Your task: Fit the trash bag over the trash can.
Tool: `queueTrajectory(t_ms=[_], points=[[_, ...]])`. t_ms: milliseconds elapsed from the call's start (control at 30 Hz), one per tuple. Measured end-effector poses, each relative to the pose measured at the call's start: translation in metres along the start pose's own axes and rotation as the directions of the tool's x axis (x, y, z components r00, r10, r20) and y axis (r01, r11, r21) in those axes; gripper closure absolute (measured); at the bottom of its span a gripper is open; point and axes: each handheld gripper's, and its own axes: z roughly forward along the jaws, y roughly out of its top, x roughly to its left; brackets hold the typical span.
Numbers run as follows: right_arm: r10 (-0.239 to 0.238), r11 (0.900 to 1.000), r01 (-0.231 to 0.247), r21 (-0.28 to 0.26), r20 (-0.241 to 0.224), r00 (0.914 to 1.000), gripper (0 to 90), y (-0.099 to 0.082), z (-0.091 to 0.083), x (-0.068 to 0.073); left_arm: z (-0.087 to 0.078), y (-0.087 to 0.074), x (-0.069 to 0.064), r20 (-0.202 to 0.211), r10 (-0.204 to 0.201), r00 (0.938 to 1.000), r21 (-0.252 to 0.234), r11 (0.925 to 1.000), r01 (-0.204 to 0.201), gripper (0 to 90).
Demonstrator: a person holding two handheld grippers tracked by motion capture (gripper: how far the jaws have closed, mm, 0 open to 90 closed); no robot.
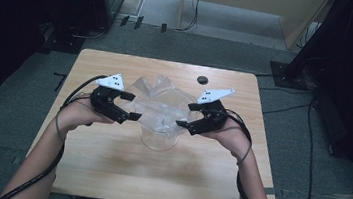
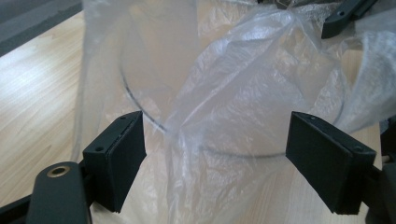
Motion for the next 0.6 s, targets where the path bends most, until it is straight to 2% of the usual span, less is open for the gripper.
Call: queueTrajectory(t_ms=[133, 267, 367, 500, 533, 600], points=[[0.019, 0.9997, -0.019, 0.014, -0.005, 0.9998, 19.9, -0.002, 0.000, -0.001, 0.000, -0.003, 0.002, 0.008, -0.011, 0.9999, 0.009, 0.9999, 0.011, 19.1], [0.016, 0.9994, -0.016, 0.031, -0.017, 0.9997, 16.9, -0.005, 0.002, -0.001, 0.002, -0.007, 0.003, 0.018, -0.017, 0.9997, 0.019, 0.9997, 0.017, 19.5], [0.030, 0.9990, -0.029, 0.033, -0.019, 0.9994, 16.9, -0.006, 0.002, -0.002, 0.002, -0.008, 0.004, 0.034, -0.024, 0.9991, 0.026, 0.9994, 0.023, 22.5], [0.023, 0.9987, -0.022, 0.046, -0.023, 0.9995, 17.0, -0.008, 0.002, -0.003, 0.000, -0.010, 0.006, 0.039, -0.047, 0.9981, 0.025, 0.9986, 0.046, 27.3], [0.027, 0.9986, -0.026, 0.046, -0.024, 0.9993, 17.0, -0.009, 0.001, -0.004, -0.001, -0.010, 0.006, 0.050, -0.054, 0.9973, 0.019, 0.9984, 0.053, 33.4], [0.032, 0.9982, -0.031, 0.052, -0.023, 0.9992, 17.1, -0.009, 0.001, -0.004, -0.002, -0.012, 0.007, 0.068, -0.055, 0.9961, 0.020, 0.9983, 0.054, 36.6]])
